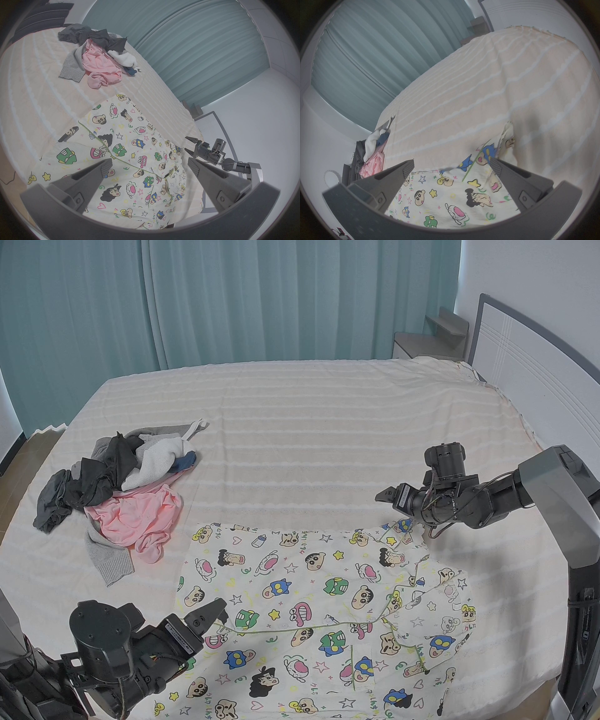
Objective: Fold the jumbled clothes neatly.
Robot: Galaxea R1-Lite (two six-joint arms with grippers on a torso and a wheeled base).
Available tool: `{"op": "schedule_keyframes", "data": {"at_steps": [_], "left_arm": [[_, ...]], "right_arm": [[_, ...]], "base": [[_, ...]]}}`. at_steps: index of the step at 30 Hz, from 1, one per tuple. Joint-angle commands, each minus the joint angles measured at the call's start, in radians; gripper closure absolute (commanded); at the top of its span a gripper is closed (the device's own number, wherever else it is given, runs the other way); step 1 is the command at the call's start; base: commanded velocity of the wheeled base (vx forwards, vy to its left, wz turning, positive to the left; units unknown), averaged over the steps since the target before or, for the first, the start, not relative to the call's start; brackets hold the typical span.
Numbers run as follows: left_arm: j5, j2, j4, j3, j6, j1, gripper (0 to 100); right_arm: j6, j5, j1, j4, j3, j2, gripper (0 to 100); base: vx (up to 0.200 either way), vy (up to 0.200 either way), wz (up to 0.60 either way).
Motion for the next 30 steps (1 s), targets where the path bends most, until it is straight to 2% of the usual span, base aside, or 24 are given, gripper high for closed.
{"op": "schedule_keyframes", "data": {"at_steps": [1,5,8,10,17,30], "left_arm": [[0.002,0.014,0.0,0.016,0.0,0.0,0],[0.003,0.031,0.0,0.016,0.0,0.0,0],[0.003,0.03,0.0,0.016,0.0,0.0,0],[0.003,0.03,0.0,0.016,0.0,0.0,0],[0.003,0.03,0.0,0.016,0.0,0.0,0],[0.003,0.03,0.0,0.016,0.0,0.001,0]], "right_arm": [[0.015,-0.003,0.031,0.003,0.003,0.031,0],[0.189,-0.014,0.06,0.034,0.008,0.031,0],[0.273,-0.014,0.065,0.08,-0.017,0.036,0],[0.299,-0.014,0.065,0.102,-0.026,0.042,0],[0.365,-0.009,0.062,0.12,-0.031,0.062,0],[0.383,-0.023,0.05,0.203,-0.161,0.148,0]], "base": [[0.0,0.0,0.0],[0.0,0.0,0.0],[0.0,0.0,0.0],[0.0,0.0,0.0],[0.0,0.0,0.0],[0.0,0.0,0.0]]}}
